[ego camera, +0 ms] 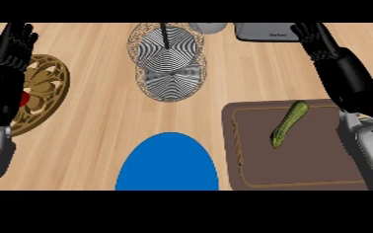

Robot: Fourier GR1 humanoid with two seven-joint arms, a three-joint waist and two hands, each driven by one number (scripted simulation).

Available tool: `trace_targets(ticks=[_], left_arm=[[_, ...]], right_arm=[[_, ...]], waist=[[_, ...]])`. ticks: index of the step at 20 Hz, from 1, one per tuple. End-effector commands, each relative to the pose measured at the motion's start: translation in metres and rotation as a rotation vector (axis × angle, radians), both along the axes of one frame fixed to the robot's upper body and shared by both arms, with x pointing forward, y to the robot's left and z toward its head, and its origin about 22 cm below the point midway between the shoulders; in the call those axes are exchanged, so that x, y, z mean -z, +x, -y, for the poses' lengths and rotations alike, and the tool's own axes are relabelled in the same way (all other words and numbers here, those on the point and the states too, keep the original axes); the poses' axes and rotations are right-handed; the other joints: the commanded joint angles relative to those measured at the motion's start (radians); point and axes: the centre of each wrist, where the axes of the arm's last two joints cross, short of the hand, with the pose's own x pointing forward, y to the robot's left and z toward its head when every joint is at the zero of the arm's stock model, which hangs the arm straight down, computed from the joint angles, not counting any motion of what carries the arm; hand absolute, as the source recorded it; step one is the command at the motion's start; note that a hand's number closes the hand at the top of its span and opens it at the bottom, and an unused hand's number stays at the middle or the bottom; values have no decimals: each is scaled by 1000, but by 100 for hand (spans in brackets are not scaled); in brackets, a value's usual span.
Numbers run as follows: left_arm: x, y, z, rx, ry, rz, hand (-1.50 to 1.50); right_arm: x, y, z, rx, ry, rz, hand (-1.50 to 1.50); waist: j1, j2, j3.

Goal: Pick the squash from the tray and place it in the tiered basket

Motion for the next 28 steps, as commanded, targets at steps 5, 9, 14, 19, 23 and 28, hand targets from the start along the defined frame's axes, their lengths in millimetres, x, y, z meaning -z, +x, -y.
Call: trace_targets(ticks=[5, 9, 14, 19, 23, 28], left_arm=[[67, -16, 39, 132, -157, -218, 0], [100, -25, 58, 226, -236, -338, 0], [134, -31, 70, 304, -253, -383, 0], [155, -33, 65, 283, -260, -397, 0], [143, -29, 61, 285, -248, -381, 0], [151, -29, 66, 289, -255, -397, 0]], right_arm=[[70, 6, 54, 752, 305, -253, -150], [122, -1, 44, 1098, 411, -390, -150], [121, 31, -9, 1270, 282, -148, -150], [111, 44, -3, 1293, 33, -272, -150], [142, 33, 38, 1285, -267, -573, -150], [145, 39, 37, 1198, -578, -884, -150]], waist=[[-58, 40, -6], [-34, 48, -5], [0, 21, -6], [-26, 2, -11], [-23, -2, -22], [-15, 0, -24]])
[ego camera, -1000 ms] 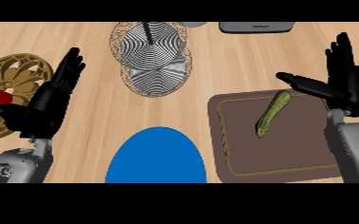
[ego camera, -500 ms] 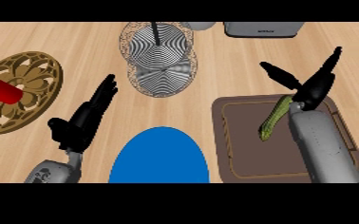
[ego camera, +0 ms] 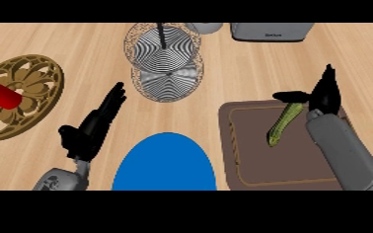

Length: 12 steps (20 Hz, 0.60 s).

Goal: Pick the squash from the tray and place it in the tiered basket

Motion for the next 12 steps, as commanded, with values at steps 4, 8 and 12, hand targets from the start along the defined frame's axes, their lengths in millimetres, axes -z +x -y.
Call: trace_targets(ticks=[4, 8, 12], left_arm=[[6, 4, 3, -5, -12, -2, 0], [11, 4, -2, -19, 3, -13, 0], [17, 0, -6, -30, 7, 7, 0]], right_arm=[[-45, 36, -31, -52, -68, -474, -150], [-105, 56, -88, -72, -88, -556, -150], [-131, 53, -120, -56, -80, -610, -150]], waist=[[-5, -10, 4], [-25, -15, 10], [-31, -12, 13]])
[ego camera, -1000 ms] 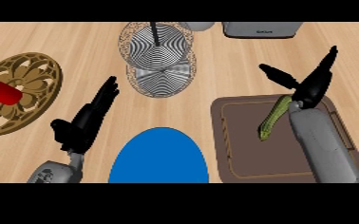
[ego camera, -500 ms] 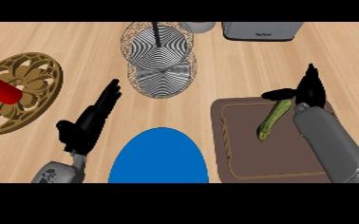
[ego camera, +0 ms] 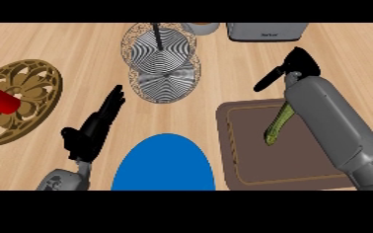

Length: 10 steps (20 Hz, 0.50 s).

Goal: Pick the squash from the tray and place it in the tiered basket

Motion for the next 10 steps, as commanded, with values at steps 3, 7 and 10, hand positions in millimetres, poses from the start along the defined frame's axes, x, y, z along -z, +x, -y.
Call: trace_targets(ticks=[3, 7, 10], left_arm=[[6, 1, 3, 2, -11, -4, 0], [11, 0, 0, 21, 5, 9, 0], [9, 5, 1, -6, 3, 28, 0]], right_arm=[[-28, -2, -38, 134, -76, -106, -150], [-3, -3, -11, 194, -168, -197, -150], [10, -1, -12, 217, -121, -266, -150]], waist=[[-12, 4, 5], [-9, 10, 5], [-16, 7, 4]])
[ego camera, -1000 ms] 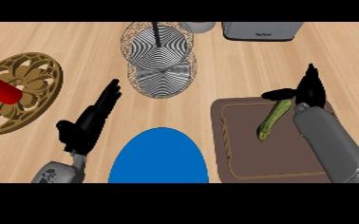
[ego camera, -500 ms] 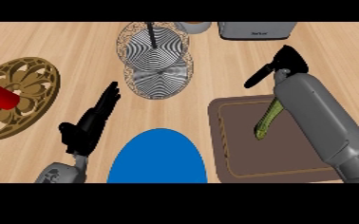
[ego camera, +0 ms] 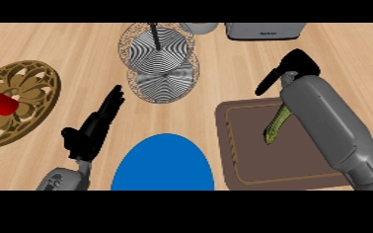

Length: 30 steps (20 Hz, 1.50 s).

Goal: Pick the squash from the tray and place it in the tiered basket

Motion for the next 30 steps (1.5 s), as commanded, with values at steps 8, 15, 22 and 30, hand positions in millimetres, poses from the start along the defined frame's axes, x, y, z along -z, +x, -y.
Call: trace_targets(ticks=[8, 15, 22, 30], left_arm=[[-2, -2, 5, 3, -24, -1, 0], [-3, -1, -4, -9, -14, 7, 0], [9, -3, 2, 6, -7, -1, 0], [-2, 2, -1, 17, -12, 6, 0]], right_arm=[[37, -19, -5, 258, 26, -141, -150], [63, -40, 5, 296, 19, -171, -150], [79, -61, 24, 316, 48, -176, -150], [86, -69, 12, 314, 72, -179, -150]], waist=[[10, 4, 3], [-1, 2, 2], [1, 9, 3], [23, 12, 4]])
